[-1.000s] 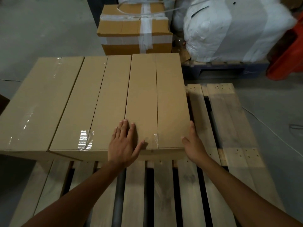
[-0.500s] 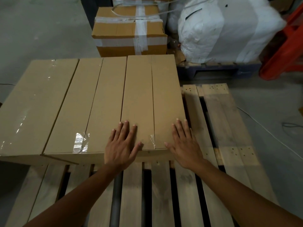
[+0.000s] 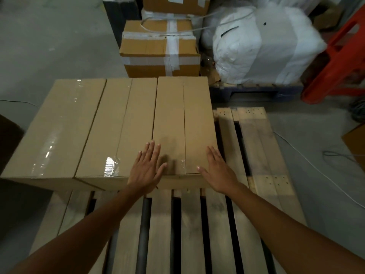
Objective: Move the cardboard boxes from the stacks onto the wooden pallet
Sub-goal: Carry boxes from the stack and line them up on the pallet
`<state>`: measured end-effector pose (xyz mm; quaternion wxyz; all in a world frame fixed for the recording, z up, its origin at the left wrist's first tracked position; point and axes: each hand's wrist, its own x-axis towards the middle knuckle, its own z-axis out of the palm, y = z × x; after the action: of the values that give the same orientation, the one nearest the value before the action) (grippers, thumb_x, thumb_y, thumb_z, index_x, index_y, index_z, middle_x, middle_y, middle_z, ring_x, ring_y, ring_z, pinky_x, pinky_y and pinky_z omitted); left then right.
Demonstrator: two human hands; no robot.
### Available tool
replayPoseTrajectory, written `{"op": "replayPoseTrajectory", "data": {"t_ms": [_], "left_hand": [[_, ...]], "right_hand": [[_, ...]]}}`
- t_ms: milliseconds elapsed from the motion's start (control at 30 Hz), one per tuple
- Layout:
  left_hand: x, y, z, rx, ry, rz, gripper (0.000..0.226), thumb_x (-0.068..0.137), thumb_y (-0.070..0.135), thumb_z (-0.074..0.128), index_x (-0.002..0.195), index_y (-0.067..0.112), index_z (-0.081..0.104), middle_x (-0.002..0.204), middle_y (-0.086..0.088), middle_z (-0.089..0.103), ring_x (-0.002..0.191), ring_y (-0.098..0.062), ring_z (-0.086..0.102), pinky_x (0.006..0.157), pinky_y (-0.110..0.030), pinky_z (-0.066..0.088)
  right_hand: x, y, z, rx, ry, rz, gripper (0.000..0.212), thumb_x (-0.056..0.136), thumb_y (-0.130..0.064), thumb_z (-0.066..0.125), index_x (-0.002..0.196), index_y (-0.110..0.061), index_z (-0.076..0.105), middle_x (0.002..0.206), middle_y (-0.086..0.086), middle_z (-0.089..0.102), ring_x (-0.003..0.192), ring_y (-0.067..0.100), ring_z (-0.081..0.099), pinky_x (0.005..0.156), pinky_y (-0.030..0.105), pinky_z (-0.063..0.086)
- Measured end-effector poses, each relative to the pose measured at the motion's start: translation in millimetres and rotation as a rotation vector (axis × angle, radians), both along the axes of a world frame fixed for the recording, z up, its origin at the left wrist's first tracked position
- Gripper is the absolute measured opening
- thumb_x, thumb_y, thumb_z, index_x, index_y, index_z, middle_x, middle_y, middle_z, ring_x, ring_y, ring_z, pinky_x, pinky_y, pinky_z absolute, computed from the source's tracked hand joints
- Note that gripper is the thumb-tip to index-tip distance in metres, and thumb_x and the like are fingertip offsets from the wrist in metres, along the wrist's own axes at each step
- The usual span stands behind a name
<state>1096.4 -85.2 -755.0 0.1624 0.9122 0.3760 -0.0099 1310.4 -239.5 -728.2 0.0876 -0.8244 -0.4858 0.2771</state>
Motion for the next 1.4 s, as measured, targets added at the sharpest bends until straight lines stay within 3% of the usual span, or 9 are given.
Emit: {"op": "replayPoseTrajectory", "data": {"t_ms": [167,367,500,633,733,900,1067,1267,1400], "left_hand": [[-14.6,-28.3,91.9,-0.035,-0.141,0.011,0.081,0.093,0.069,-0.002,0.158,0.022,-0.004,0.166,-0.001,-0.014,0.153,-0.013,-0.018,0.125,-0.037,0.000],[-45.6,-83.1,229.4,-0.122,-0.363,0.050,0.074,0.097,0.060,0.017,0.160,0.022,0.006,0.168,0.003,-0.005,0.153,-0.006,-0.013,0.122,-0.035,-0.001],[-84.4,-128.2,318.1,-0.160,-0.496,0.112,0.071,0.100,0.056,0.025,0.160,0.020,0.012,0.169,0.004,0.001,0.154,-0.008,-0.004,0.123,-0.041,0.007],[-138.5,-177.4,388.9,-0.196,-0.591,0.163,0.068,0.101,0.051,0.031,0.160,0.023,0.015,0.169,0.007,0.005,0.155,-0.009,0.002,0.122,-0.042,0.012],[-181.5,-212.5,428.9,-0.205,-0.596,0.192,0.068,0.100,0.051,0.033,0.160,0.022,0.018,0.169,0.007,0.008,0.154,-0.008,0.005,0.122,-0.044,0.015],[-241.3,-267.9,477.6,-0.140,-0.560,0.205,0.069,0.100,0.052,0.032,0.160,0.022,0.018,0.168,0.009,0.010,0.153,0.000,0.005,0.117,-0.021,0.007],[-295.1,-338.3,507.9,-0.092,-0.515,0.228,0.067,0.100,0.052,0.035,0.159,0.023,0.021,0.165,0.013,0.011,0.152,0.000,0.007,0.118,-0.032,0.016],[-361.2,-426.3,529.0,-0.035,-0.542,0.320,0.063,0.101,0.052,0.038,0.157,0.025,0.026,0.161,0.017,0.015,0.152,-0.001,0.012,0.117,-0.031,0.018],[-421.1,-460.2,527.2,-0.032,-0.564,0.478,0.063,0.100,0.056,0.035,0.156,0.029,0.029,0.161,0.019,0.017,0.149,0.004,0.012,0.115,-0.027,0.019]], "right_hand": [[-39.4,-24.8,88.6,0.120,0.139,-0.125,0.083,0.101,-0.056,0.043,0.161,-0.025,-0.005,0.169,-0.007,-0.011,0.155,0.018,0.011,0.121,0.049,0.029],[-110.1,-71.1,232.6,0.367,0.300,-0.300,0.082,0.096,-0.063,0.047,0.160,-0.038,0.003,0.169,-0.010,0.011,0.153,0.014,0.019,0.121,0.053,0.028],[-160.6,-120.0,322.8,0.492,0.417,-0.393,0.087,0.085,-0.078,0.044,0.159,-0.045,0.012,0.166,-0.012,0.023,0.149,0.009,0.030,0.118,0.049,0.036],[-204.7,-173.0,395.9,0.581,0.448,-0.443,0.095,0.080,-0.083,0.047,0.159,-0.035,0.023,0.163,-0.014,0.031,0.141,-0.005,0.036,0.115,0.038,0.041],[-232.4,-209.6,436.7,0.637,0.432,-0.416,0.089,0.085,-0.074,0.049,0.158,-0.029,0.028,0.161,-0.011,0.036,0.140,-0.004,0.040,0.110,0.026,0.042],[-273.8,-268.9,474.1,0.643,0.392,-0.345,0.079,0.087,-0.066,0.050,0.156,-0.031,0.031,0.158,-0.009,0.041,0.138,-0.002,0.043,0.106,0.027,0.045],[-321.8,-320.9,490.7,0.606,0.386,-0.214,0.068,0.087,-0.066,0.049,0.148,-0.040,0.034,0.148,-0.016,0.043,0.134,0.000,0.045,0.099,0.014,0.042],[-382.6,-360.6,495.6,0.589,0.426,-0.012,0.066,0.091,-0.058,0.052,0.150,-0.030,0.042,0.149,-0.017,0.044,0.137,-0.001,0.042,0.107,0.031,0.047],[-428.7,-366.4,502.4,0.577,0.477,0.087,0.062,0.089,-0.062,0.052,0.146,-0.038,0.040,0.146,-0.024,0.042,0.135,-0.006,0.043,0.103,0.019,0.046]]}}
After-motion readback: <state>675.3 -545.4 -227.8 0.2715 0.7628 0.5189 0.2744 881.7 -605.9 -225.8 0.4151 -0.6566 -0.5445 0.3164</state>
